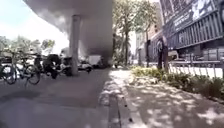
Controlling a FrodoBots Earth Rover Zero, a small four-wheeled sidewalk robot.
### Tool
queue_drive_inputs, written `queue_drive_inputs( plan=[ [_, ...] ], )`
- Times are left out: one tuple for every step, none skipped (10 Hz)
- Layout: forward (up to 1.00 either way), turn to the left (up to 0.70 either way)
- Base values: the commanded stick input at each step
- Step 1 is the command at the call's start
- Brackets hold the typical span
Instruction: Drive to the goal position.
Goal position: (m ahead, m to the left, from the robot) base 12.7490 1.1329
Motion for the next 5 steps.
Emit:
queue_drive_inputs(
  plan=[
    [0.70,0.00],
    [0.70,0.00],
    [0.70,0.00],
    [0.70,0.00],
    [0.70,0.00]
  ],
)
